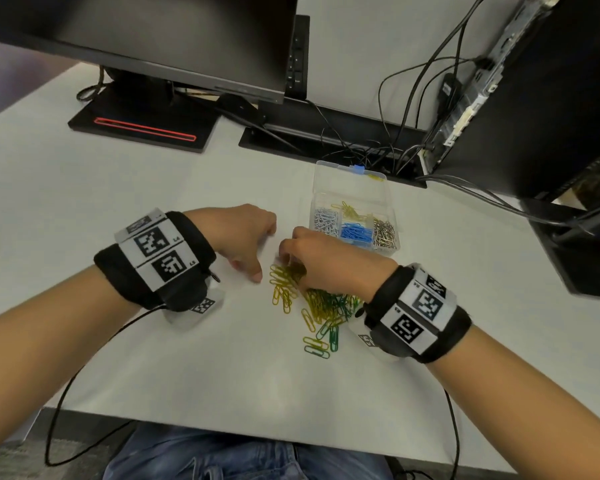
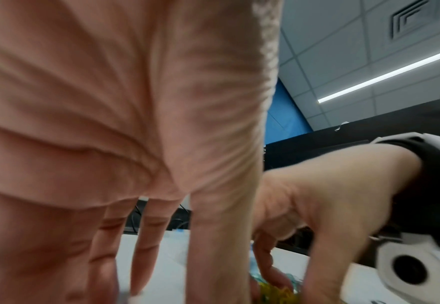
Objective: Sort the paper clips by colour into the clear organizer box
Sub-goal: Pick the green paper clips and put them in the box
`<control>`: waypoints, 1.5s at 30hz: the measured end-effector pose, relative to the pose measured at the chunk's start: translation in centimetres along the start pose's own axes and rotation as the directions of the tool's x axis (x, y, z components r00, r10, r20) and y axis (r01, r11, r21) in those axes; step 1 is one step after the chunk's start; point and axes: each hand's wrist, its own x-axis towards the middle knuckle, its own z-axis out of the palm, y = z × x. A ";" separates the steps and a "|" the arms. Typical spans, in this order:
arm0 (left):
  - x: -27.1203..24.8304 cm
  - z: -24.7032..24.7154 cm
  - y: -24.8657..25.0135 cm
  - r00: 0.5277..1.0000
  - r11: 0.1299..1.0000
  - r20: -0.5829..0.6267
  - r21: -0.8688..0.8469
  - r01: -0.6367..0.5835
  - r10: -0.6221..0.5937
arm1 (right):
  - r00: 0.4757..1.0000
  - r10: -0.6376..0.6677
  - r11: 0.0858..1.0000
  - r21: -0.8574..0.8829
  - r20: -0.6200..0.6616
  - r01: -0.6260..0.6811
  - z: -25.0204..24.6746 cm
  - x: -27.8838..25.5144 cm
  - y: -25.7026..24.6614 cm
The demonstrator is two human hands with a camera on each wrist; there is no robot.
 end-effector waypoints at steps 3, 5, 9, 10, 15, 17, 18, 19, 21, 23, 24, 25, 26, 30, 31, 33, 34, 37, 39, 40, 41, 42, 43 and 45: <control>0.2 0.8 0.8 0.997 0.997 -0.006 0.002 -0.072 0.072 | 0.998 -0.019 1.000 -0.002 -0.056 0.019 0.0 0.1 0.3; 0.3 1.1 1.3 0.994 0.994 -0.018 0.028 -0.106 0.106 | 0.996 -0.012 0.999 0.049 -0.089 0.016 0.0 0.1 0.4; 0.3 1.5 2.0 0.988 0.984 -0.024 0.092 -0.153 0.155 | 0.989 0.084 0.956 0.291 -0.123 -0.045 -0.5 0.3 1.6; 0.3 1.6 2.1 0.987 0.982 -0.024 0.106 -0.158 0.161 | 0.984 0.112 0.933 0.355 -0.138 -0.056 -0.7 0.3 2.0; 0.4 1.8 2.1 0.984 0.979 -0.032 0.112 -0.168 0.172 | 0.946 0.276 0.686 0.725 -0.172 -0.068 -1.5 -0.5 3.8; 0.5 1.8 2.1 0.984 0.979 -0.040 0.109 -0.170 0.175 | 0.943 0.294 0.589 0.807 -0.156 -0.050 -1.7 -1.0 4.4; 0.5 1.9 2.1 0.983 0.979 -0.046 0.108 -0.174 0.180 | 0.943 0.299 0.549 0.834 -0.146 -0.045 -1.7 -1.3 4.6; 0.5 1.8 2.1 0.982 0.978 -0.052 0.109 -0.177 0.183 | 0.943 0.304 0.509 0.860 -0.138 -0.039 -1.8 -1.5 4.8; 0.6 1.8 2.2 0.980 0.977 -0.055 0.104 -0.184 0.191 | 0.940 0.316 0.440 0.898 -0.128 -0.026 -1.8 -1.8 5.1; 0.7 1.7 2.2 0.980 0.977 -0.048 0.096 -0.189 0.194 | 0.938 0.323 0.417 0.908 -0.128 -0.020 -1.7 -2.1 5.4; 0.7 1.7 2.2 0.979 0.976 -0.042 0.096 -0.196 0.201 | 0.938 0.324 0.412 0.911 -0.126 -0.020 -1.7 -2.1 5.5; 0.7 1.6 2.2 0.977 0.974 -0.039 0.096 -0.208 0.212 | 0.938 0.323 0.404 0.915 -0.123 -0.020 -1.6 -2.2 5.6; 0.7 1.4 2.2 0.972 0.970 -0.044 0.090 -0.225 0.230 | 0.939 0.323 0.393 0.919 -0.119 -0.018 -1.6 -2.3 5.6; 0.6 0.4 2.9 0.929 0.937 -0.217 -0.117 -0.330 0.300 | 0.943 0.306 0.374 0.927 -0.131 0.007 -1.3 -2.7 5.5; 0.7 0.2 3.1 0.923 0.913 -0.251 -0.213 -0.347 0.292 | 0.943 0.303 0.368 0.930 -0.134 0.014 -1.3 -2.7 5.4; 0.8 0.1 3.6 0.933 0.844 -0.244 -0.410 -0.346 0.265 | 0.942 0.305 0.347 0.938 -0.141 0.028 -1.2 -2.8 5.3; 0.9 0.1 3.7 0.941 0.810 -0.226 -0.484 -0.332 0.251 | 0.940 0.309 0.335 0.942 -0.144 0.034 -1.2 -2.8 5.2; 1.1 0.7 3.8 0.957 0.719 -0.210 -0.633 -0.287 0.197 | 0.939 0.310 0.313 0.948 -0.150 0.048 -1.3 -2.9 5.2; 1.2 1.0 3.9 0.966 0.665 -0.187 -0.700 -0.259 0.178 | 0.941 0.303 0.331 0.943 -0.149 0.042 -1.3 -3.1 5.1; 1.2 1.0 3.9 0.969 0.656 -0.179 -0.713 -0.247 0.171 | 0.943 0.302 0.345 0.938 -0.144 0.033 -1.3 -3.1 5.2; 1.2 1.1 3.8 0.971 0.658 -0.175 -0.715 -0.238 0.160 | 0.942 0.306 0.355 0.935 -0.139 0.023 -1.4 -3.2 5.2; 1.2 1.0 3.7 0.973 0.667 -0.180 -0.709 -0.230 0.144 | 0.936 0.323 0.362 0.932 -0.138 0.013 -1.6 -3.2 5.3; 1.2 0.9 3.5 0.973 0.679 -0.193 -0.698 -0.225 0.124 | 0.924 0.355 0.365 0.931 -0.144 0.005 -1.8 -3.1 5.5; 1.2 0.3 3.0 0.969 0.705 -0.232 -0.674 -0.221 0.082 | 0.880 0.440 0.390 0.921 -0.179 -0.008 -2.6 -2.8 6.1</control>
